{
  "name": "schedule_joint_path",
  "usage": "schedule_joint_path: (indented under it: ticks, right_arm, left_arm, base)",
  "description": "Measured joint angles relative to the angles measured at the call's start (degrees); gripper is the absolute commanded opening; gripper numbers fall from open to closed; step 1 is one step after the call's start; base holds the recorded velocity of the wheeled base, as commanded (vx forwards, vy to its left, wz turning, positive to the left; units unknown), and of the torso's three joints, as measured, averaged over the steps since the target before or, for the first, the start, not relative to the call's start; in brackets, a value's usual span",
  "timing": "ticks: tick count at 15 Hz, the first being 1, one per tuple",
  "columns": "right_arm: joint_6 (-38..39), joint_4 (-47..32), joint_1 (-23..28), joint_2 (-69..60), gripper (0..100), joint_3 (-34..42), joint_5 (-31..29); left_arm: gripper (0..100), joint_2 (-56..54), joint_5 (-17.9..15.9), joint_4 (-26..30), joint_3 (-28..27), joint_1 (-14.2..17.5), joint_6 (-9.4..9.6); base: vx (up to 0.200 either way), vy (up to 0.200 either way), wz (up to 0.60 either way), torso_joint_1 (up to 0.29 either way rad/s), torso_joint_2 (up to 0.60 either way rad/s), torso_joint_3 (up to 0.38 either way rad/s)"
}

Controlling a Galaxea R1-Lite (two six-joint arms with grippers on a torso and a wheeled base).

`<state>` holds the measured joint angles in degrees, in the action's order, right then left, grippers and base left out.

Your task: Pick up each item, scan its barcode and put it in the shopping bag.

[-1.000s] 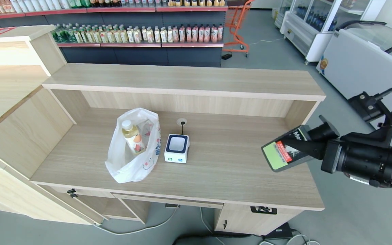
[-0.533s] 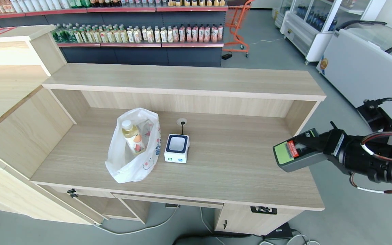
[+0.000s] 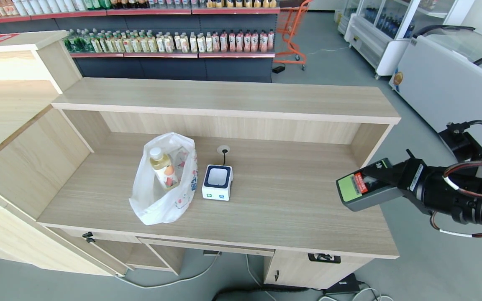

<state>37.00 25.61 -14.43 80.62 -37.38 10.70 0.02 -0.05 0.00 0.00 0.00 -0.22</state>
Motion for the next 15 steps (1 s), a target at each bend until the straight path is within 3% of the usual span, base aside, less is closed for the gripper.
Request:
schedule_joint_path:
  ticks: [11,15]
  right_arm:
    - [0.00,0.28,-1.08,2.01,0,-0.09,0.00]
    - [-0.05,0.28,-1.19,2.88,0,-0.16,0.07]
  left_arm:
    - [100,0.00,0.05,0.00,0.00,0.00,-0.16]
    - [100,0.00,0.05,0.05,0.00,-0.05,0.04]
  base:
    - [0.200,0.200,0.00,0.005,0.00,0.003]
    - [0.000,0.150,0.00,0.004,0.01,-0.002]
